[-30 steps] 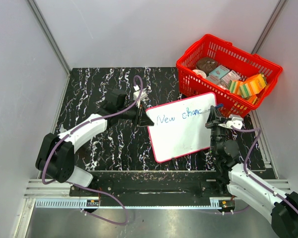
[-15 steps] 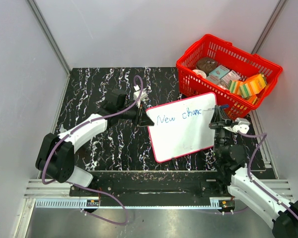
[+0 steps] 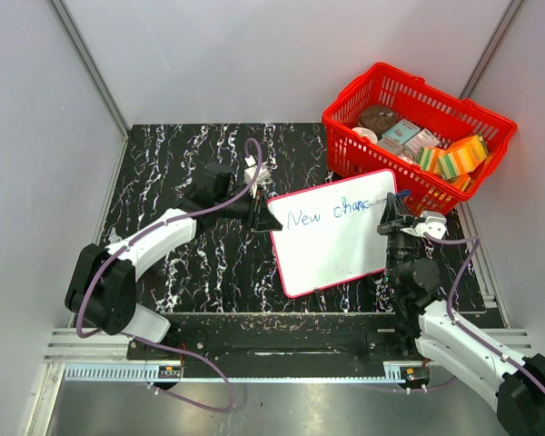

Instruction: Write a sentence on the whiteboard

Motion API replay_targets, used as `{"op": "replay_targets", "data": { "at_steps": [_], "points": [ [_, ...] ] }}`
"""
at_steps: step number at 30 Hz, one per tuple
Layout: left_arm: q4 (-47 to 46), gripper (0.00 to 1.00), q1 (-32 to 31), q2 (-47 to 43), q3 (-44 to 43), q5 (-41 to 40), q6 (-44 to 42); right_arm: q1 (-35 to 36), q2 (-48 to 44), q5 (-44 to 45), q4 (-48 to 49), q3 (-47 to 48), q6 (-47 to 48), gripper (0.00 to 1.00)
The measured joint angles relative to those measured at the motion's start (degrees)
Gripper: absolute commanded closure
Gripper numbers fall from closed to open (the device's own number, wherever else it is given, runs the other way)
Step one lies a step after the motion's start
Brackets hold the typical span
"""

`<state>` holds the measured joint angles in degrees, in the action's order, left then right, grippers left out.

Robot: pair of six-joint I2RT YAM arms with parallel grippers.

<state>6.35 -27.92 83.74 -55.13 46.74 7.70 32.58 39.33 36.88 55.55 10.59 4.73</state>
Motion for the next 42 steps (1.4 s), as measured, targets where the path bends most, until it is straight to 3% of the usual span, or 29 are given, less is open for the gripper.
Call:
{"op": "replay_targets", "data": {
  "at_steps": [42],
  "points": [
    [0.3, 1.0, -0.2, 0.0, 0.0, -0.9, -0.3, -0.1, 10.6, 4.6, 12.9, 0.1, 4.3, 1.0]
  ]
}}
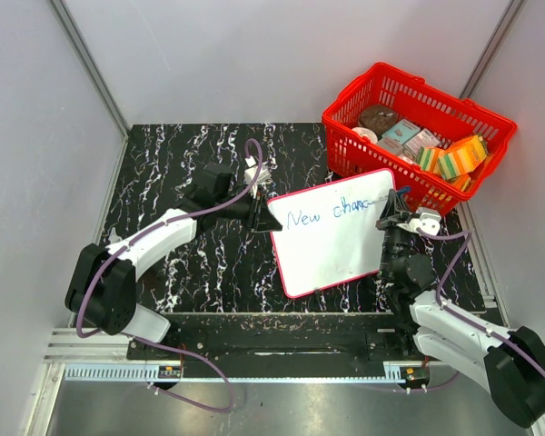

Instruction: Write a sentence on the whiteboard

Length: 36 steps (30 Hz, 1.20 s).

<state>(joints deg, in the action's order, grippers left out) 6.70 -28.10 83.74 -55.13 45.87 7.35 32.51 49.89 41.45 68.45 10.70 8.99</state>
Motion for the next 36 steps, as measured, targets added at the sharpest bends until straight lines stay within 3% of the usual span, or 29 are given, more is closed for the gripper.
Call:
{"op": "replay_targets", "data": {
  "at_steps": [36],
  "points": [
    [-0.1, 1.0, -0.2, 0.0, 0.0, -0.1, -0.1, -0.1, -6.3, -2.9, -8.3, -0.8, -5.3, 1.0]
  ]
}}
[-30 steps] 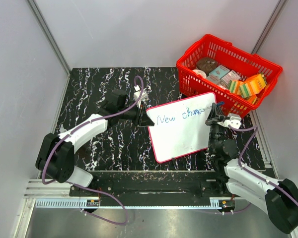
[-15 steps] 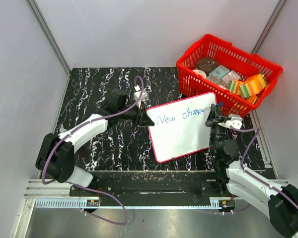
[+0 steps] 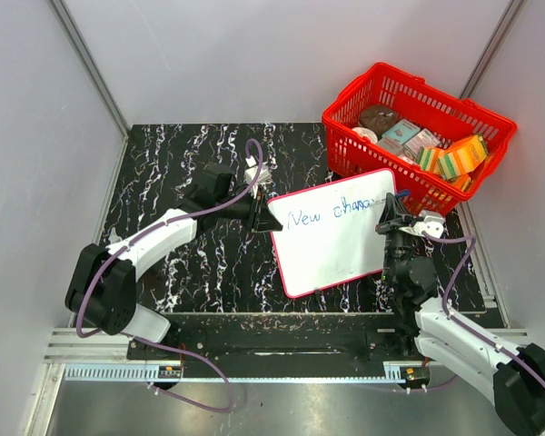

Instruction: Write a sentence on the whiteboard

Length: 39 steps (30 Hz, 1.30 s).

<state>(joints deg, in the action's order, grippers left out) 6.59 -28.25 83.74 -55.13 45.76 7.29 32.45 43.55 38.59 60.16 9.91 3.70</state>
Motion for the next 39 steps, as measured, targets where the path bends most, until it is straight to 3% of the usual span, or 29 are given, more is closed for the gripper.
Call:
{"op": "replay_targets", "data": {
  "at_steps": [27, 39],
  "points": [
    [0.2, 1.0, 0.0, 0.0, 0.0, -0.1, 0.0, 0.0, 0.0, 3.8, -0.1, -0.3, 1.6, 1.0],
    [2.0, 1.0, -0.6, 0.0, -1.2, -0.8, -0.6, -0.1, -12.5, 2.3, -5.2, -0.7, 1.4, 1.0]
  ]
}}
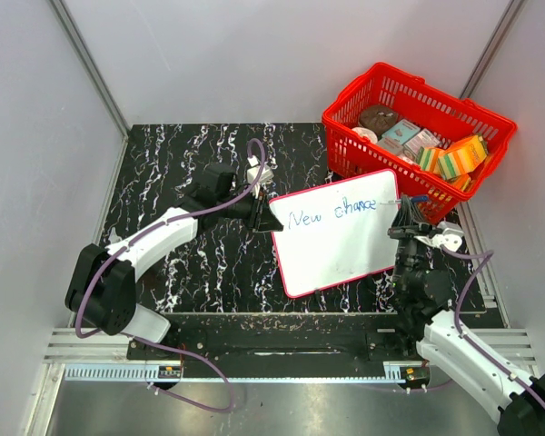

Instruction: Write a sentence on the whiteboard

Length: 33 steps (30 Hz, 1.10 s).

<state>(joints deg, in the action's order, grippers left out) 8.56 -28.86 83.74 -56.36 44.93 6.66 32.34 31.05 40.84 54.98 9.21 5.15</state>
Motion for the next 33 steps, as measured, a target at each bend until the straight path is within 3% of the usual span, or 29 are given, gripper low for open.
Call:
{"op": "replay_targets", "data": {
  "at_steps": [10, 21, 33],
  "points": [
    [1.8, 1.0, -0.3, -0.1, -0.7, -1.2, -0.2, 0.0, 1.5, 0.1, -0.5, 0.0, 0.9, 1.0],
    [2.0, 1.0, -0.3, -0.1, -0.7, -1.6, -0.2, 0.0, 11.0, 0.3, 7.5, 0.0, 3.8, 1.0],
    [2.0, 1.0, -0.3, -0.1, -0.7, -1.6, -0.2, -1.1, 15.0, 0.3, 11.4, 1.7, 5.7, 1.0]
  ]
}}
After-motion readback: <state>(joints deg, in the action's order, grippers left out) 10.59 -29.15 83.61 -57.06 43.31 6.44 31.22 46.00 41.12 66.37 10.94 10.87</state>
